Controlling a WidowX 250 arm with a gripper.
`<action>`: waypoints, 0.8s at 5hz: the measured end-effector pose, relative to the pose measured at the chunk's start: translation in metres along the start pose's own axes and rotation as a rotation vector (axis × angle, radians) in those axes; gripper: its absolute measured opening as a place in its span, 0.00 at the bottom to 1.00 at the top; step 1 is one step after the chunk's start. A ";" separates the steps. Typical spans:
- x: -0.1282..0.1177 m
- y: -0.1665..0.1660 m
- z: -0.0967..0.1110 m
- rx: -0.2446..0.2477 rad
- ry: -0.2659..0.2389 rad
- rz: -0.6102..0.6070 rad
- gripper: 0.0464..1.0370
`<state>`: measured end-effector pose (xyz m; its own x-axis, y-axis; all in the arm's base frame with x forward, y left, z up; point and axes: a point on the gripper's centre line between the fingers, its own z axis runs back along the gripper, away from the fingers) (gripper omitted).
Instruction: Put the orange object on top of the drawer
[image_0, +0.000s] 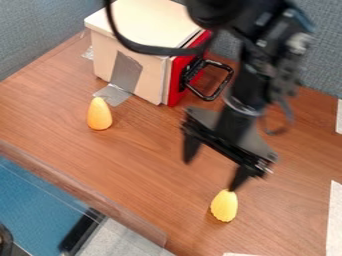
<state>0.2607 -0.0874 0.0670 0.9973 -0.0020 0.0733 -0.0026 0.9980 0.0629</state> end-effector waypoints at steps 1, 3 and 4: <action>0.001 0.030 -0.002 -0.016 -0.003 0.058 0.96; 0.003 0.094 -0.009 0.006 0.001 0.090 0.96; 0.012 0.115 -0.008 -0.009 -0.037 0.089 0.96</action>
<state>0.2730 0.0276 0.0668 0.9898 0.0844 0.1147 -0.0901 0.9949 0.0456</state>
